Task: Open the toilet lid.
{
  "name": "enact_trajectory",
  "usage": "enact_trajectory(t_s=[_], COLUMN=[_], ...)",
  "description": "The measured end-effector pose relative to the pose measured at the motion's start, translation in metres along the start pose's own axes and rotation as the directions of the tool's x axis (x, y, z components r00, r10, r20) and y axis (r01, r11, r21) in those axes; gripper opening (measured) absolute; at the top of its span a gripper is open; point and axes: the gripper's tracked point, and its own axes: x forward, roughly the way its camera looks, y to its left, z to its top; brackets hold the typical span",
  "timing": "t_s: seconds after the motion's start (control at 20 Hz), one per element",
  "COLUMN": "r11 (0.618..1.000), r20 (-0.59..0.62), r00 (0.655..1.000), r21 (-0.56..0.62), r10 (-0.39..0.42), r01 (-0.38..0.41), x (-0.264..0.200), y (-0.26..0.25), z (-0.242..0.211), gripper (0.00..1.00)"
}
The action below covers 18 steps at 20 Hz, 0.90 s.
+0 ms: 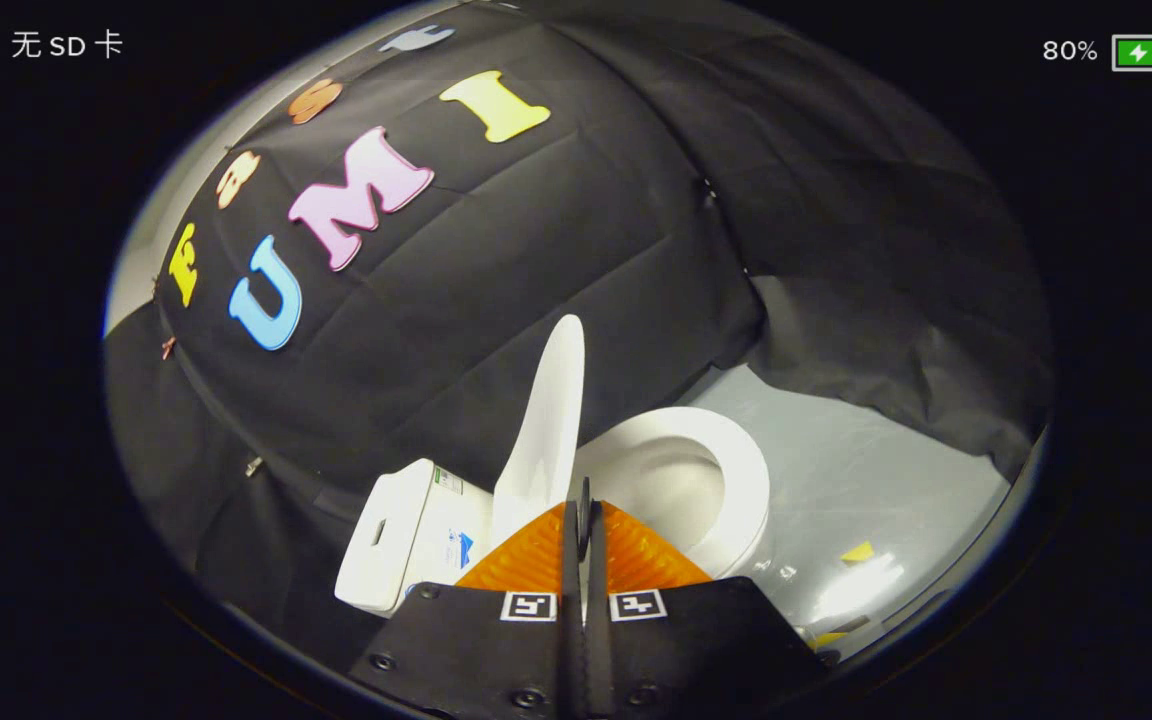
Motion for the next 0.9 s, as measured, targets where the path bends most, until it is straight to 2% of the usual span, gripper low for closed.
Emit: enact_trajectory(t_s=[0.3,0.9], r11=[0.984,0.93], r20=[0.068,0.134], r00=[0.996,0.991], r21=[-0.165,-0.363], r10=[-0.053,-0.013], r01=[0.064,0.061], x=[-0.011,-0.019], y=[0.073,0.197], z=[0.001,-0.023], gripper=[0.05,0.05])
